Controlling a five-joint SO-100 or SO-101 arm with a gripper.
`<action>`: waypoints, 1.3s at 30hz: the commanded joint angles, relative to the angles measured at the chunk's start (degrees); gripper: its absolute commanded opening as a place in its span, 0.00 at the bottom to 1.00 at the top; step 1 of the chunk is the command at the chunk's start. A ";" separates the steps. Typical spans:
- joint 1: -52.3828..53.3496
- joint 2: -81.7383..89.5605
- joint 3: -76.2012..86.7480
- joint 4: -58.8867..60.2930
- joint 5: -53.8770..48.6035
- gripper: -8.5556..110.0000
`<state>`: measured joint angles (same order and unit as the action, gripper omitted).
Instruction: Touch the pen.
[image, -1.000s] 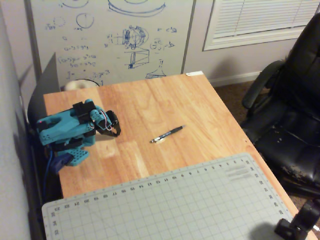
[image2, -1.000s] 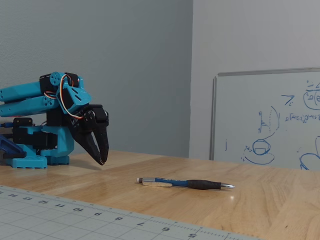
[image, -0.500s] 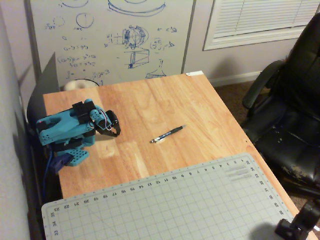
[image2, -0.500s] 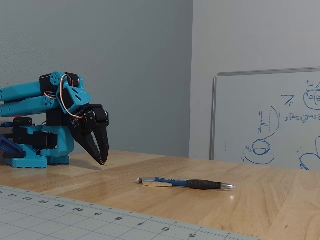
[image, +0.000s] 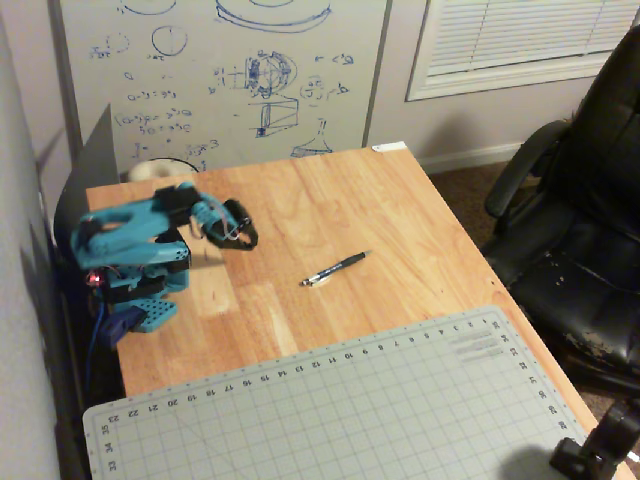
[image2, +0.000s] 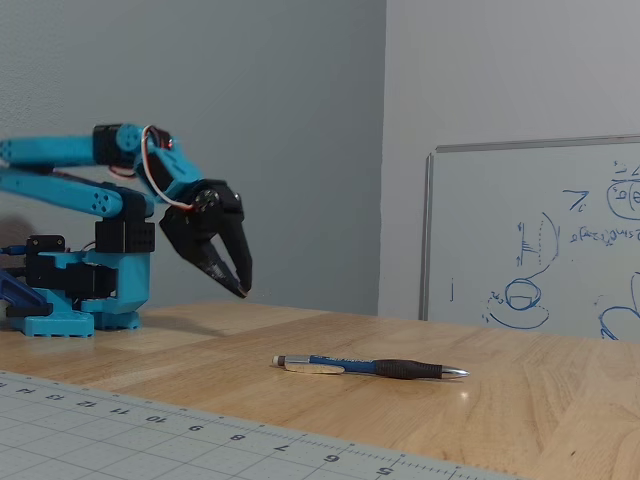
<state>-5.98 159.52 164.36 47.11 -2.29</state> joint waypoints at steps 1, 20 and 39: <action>0.09 -21.97 -20.21 -2.11 -0.09 0.08; 10.81 -74.97 -67.41 -2.81 -1.93 0.08; 17.31 -89.03 -80.24 -2.64 -15.38 0.08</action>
<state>11.07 68.91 88.68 45.18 -16.61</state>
